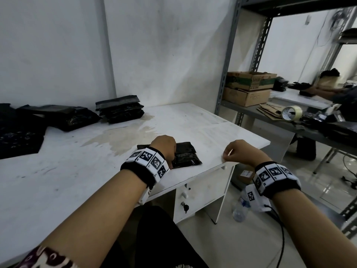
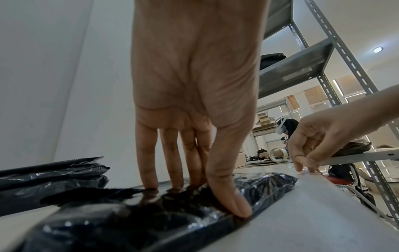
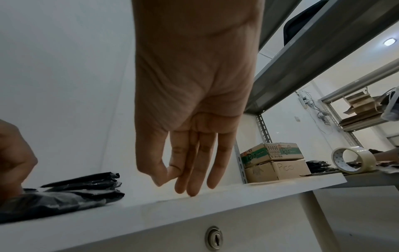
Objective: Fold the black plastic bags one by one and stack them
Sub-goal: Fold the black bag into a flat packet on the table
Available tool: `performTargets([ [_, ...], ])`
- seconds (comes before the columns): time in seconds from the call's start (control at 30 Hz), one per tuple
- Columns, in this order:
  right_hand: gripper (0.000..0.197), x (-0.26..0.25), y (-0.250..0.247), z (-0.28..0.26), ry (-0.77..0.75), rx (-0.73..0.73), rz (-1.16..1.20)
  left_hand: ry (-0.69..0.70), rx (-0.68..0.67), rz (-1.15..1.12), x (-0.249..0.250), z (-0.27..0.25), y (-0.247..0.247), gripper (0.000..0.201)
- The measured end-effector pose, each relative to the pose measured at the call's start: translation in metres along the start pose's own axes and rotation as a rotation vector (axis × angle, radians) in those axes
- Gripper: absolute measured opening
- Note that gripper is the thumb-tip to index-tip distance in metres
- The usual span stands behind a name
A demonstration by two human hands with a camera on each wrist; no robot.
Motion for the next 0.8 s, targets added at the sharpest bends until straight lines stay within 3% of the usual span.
performTargets([
  [0.1, 0.001, 0.0001, -0.0040, 0.0013, 0.020, -0.018, 0.039, -0.003, -0.010, 0.008, -0.0007, -0.0005, -0.0001, 0.045],
  [0.27, 0.024, 0.0016, 0.0002, -0.0005, 0.039, -0.048, 0.014, -0.002, -0.010, 0.006, -0.0009, -0.0001, 0.0008, 0.046],
  [0.47, 0.010, 0.0017, -0.0047, -0.0009, -0.005, -0.007, 0.026, -0.002, -0.008, 0.003, -0.0016, 0.0003, 0.0013, 0.048],
  [0.8, 0.006, 0.0020, 0.0018, 0.0052, -0.007, -0.052, -0.020, -0.003, 0.000, -0.010, -0.0024, -0.0003, 0.0016, 0.048],
])
Point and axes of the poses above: each hand's wrist, its own z-axis towards the middle knuckle, its own y-axis out of the palm, x = y × z, the point moved 7 cm from there along z, towards the middle knuckle, and after that the axes turned 4 degrees about -z, right-handed, at the moved point
